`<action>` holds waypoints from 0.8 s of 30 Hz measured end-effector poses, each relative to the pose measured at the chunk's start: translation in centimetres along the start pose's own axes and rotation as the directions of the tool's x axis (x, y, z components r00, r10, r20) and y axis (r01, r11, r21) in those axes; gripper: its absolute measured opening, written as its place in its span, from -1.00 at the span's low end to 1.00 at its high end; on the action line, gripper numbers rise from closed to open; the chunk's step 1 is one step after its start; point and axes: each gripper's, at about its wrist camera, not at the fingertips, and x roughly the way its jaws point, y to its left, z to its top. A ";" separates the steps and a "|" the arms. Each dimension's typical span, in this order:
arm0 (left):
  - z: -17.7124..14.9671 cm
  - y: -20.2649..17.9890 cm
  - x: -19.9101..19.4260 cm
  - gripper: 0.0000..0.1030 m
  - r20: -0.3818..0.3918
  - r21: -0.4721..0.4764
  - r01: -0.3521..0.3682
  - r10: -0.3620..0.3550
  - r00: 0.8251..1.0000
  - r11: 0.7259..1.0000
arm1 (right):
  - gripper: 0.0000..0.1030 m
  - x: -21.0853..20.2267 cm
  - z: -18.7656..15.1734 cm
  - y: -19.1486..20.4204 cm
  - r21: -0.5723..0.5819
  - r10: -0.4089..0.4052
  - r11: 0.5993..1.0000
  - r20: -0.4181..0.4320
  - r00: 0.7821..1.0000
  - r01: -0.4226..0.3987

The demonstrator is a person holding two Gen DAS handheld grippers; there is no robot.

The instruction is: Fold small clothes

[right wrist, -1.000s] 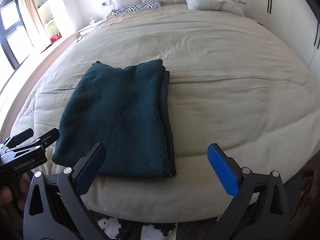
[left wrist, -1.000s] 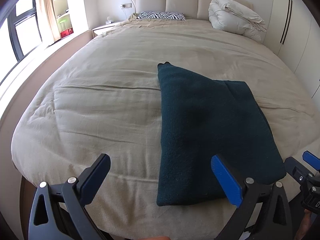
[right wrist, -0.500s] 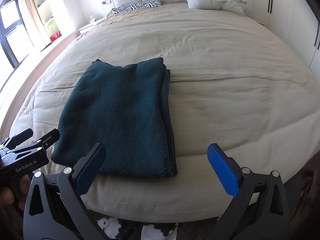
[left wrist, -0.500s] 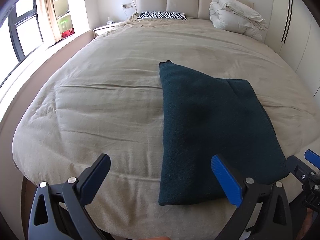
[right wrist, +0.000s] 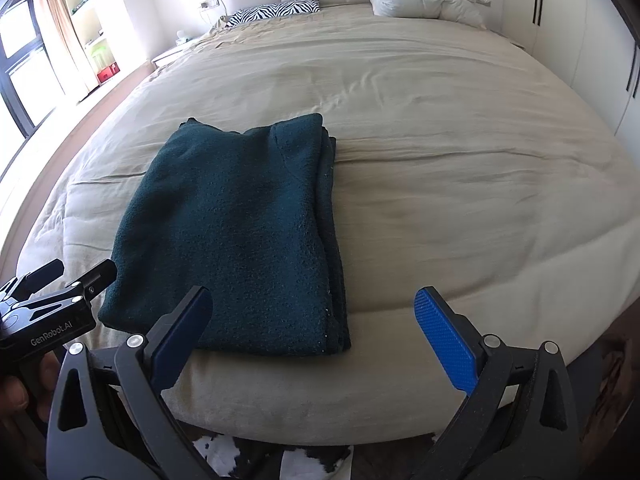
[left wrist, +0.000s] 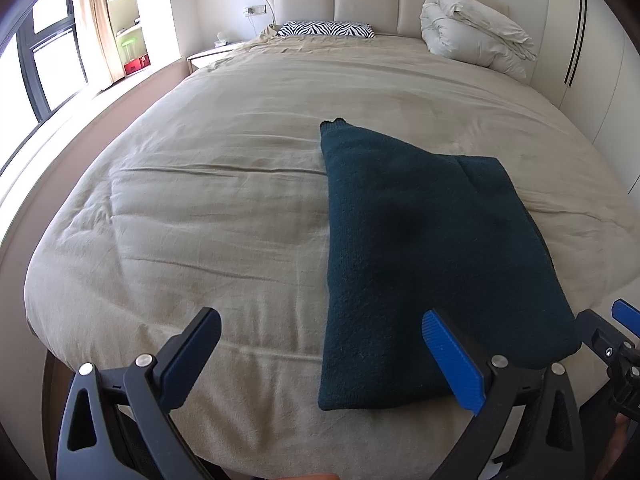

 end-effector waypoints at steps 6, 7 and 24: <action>0.0 0.0 0.0 1.00 -0.001 0.001 0.000 0.000 1.000 1.000 | 1.00 0.0 -0.1 0.0 0.001 -0.002 1.000 -0.001 1.000 0.002; 0.0 0.0 0.0 1.00 -0.001 0.001 0.000 0.000 1.000 1.000 | 1.00 0.0 -0.1 0.0 0.001 -0.002 1.000 -0.001 1.000 0.002; -0.1 0.1 0.1 1.00 -0.004 0.000 0.002 -0.002 1.000 1.000 | 1.00 0.0 -0.3 -0.2 0.010 -0.005 1.000 -0.002 1.000 0.005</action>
